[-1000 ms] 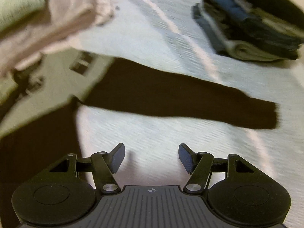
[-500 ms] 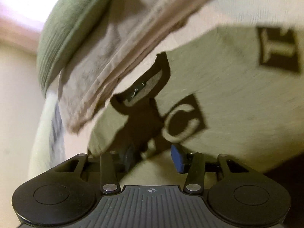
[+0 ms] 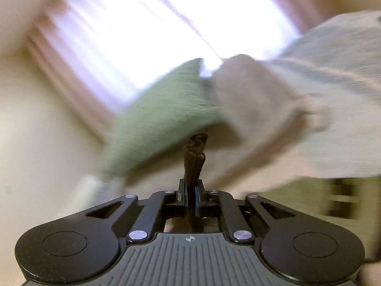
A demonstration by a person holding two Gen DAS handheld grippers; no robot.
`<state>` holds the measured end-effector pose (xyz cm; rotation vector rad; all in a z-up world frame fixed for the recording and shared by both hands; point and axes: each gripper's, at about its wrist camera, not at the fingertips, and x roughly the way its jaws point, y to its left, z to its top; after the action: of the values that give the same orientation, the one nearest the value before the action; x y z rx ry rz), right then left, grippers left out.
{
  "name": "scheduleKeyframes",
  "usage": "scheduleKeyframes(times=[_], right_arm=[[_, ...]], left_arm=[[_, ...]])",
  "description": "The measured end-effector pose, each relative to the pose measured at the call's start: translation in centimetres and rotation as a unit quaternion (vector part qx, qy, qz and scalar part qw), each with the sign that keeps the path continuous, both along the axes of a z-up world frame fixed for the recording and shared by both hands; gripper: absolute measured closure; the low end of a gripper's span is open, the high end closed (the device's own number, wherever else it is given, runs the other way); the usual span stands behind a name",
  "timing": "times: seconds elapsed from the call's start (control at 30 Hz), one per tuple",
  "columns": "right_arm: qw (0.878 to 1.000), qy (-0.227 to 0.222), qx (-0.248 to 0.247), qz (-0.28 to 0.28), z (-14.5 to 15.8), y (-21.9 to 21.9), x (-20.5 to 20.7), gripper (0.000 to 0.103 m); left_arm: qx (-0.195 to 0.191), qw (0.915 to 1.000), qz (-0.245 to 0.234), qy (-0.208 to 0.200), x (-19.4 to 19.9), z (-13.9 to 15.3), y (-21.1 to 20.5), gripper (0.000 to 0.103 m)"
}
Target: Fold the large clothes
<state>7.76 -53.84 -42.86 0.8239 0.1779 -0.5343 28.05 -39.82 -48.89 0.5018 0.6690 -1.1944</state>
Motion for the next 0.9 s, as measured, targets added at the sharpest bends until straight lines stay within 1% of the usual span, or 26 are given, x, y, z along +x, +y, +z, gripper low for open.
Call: scheduleKeyframes(times=[0.03,0.1,0.13,0.17,0.2,0.23,0.3,0.33,0.4,0.43,0.47,0.5,0.53,0.57,0.6,0.63,0.67,0.7,0.73,0.77,0.83,0.87,0.9], right_arm=[[0.999,0.028,0.012,-0.012,-1.4,-0.6,-0.3,0.101],[0.994,0.084,0.057,-0.029,-5.3,-2.4,-0.6,0.101],[0.988,0.126,0.084,-0.039,-7.0,-3.4,-0.3,0.101],[0.982,0.153,0.101,-0.051,-8.1,-4.0,-0.2,0.101],[0.982,0.139,0.115,-0.049,-8.6,-4.2,-0.7,0.101],[0.985,0.114,0.121,-0.048,-8.5,-4.0,-1.4,0.101],[0.989,0.098,0.101,-0.038,-7.7,-3.3,-2.1,0.101],[0.991,0.096,0.088,-0.03,-6.9,-3.1,-2.1,0.101],[0.994,0.087,0.059,-0.014,-6.4,-2.6,-2.2,0.101],[0.995,0.091,0.045,-0.013,-6.4,-2.6,-2.4,0.101],[0.994,0.1,0.036,-0.013,-6.4,-2.6,-3.0,0.101],[0.992,0.117,0.035,-0.015,-7.2,-2.7,-3.1,0.101],[0.988,0.145,0.055,-0.014,-8.6,-3.1,-3.3,0.101],[0.978,0.182,0.104,-0.01,-10.3,-3.6,-3.5,0.101],[0.971,0.183,0.153,-0.01,-11.6,-4.2,-3.9,0.101],[0.973,0.156,0.171,-0.021,-11.7,-4.4,-4.6,0.1],[0.973,0.153,0.172,-0.024,-11.1,-4.4,-4.8,0.096],[0.972,0.166,0.163,-0.03,-10.3,-4.4,-4.8,0.092],[0.971,0.18,0.15,-0.045,-9.4,-4.2,-4.8,0.085],[0.97,0.192,0.131,-0.067,-8.3,-3.9,-5.0,0.082],[0.969,0.214,0.065,-0.101,-6.2,-2.8,-5.1,0.081],[0.971,0.22,0.023,-0.095,-5.5,-2.2,-4.6,0.081],[0.974,0.216,-0.008,-0.075,-5.1,-1.5,-4.1,0.081]], left_arm=[[0.004,0.9999,-0.014,-0.008,-0.5,-0.3,-0.5,0.053],[0.013,0.9985,-0.037,-0.038,-1.5,-0.8,-1.5,0.054],[0.016,0.9973,-0.046,-0.055,-1.9,-1.1,-1.9,0.056],[0.021,0.9956,-0.052,-0.075,-2.3,-1.2,-2.3,0.06],[0.024,0.9936,-0.057,-0.095,-2.6,-1.4,-2.7,0.067],[0.022,0.9924,-0.059,-0.106,-2.7,-1.4,-2.9,0.073],[0.026,0.9909,-0.066,-0.115,-2.6,-1.7,-3.3,0.09],[0.03,0.9902,-0.072,-0.116,-2.6,-1.9,-3.5,0.094],[0.029,0.9893,-0.077,-0.121,-2.4,-2.0,-3.6,0.096],[0.024,0.9909,-0.072,-0.111,-1.9,-1.9,-3.5,0.096],[0.021,0.9938,-0.062,-0.09,-1.1,-1.8,-3.3,0.096],[0.022,0.9962,-0.047,-0.07,-0.2,-1.8,-3.1,0.096],[0.024,0.9979,-0.035,-0.05,0.6,-1.9,-2.9,0.096],[0.028,0.9987,-0.03,-0.031,1.2,-2.1,-2.7,0.095],[0.038,0.9987,-0.03,-0.014,1.6,-2.3,-2.6,0.092],[0.047,0.9984,-0.03,-0.008,1.7,-2.2,-2.6,0.09],[0.049,0.9983,-0.03,-0.006,1.7,-1.9,-2.5,0.08],[0.049,0.9985,-0.023,-0.003,1.9,-1.4,-2.3,0.075],[0.047,0.9988,-0.015,0.007,2.2,-0.9,-2.1,0.074],[0.043,0.9989,-0.007,0.02,2.6,-0.4,-1.9,0.074],[0.021,0.9989,0.015,0.04,3.1,1.1,-1.5,0.078],[0.003,0.999,0.02,0.04,3.0,1.8,-1.5,0.078],[-0.01,0.9993,0.016,0.033,2.6,2.3,-1.8,0.078]])
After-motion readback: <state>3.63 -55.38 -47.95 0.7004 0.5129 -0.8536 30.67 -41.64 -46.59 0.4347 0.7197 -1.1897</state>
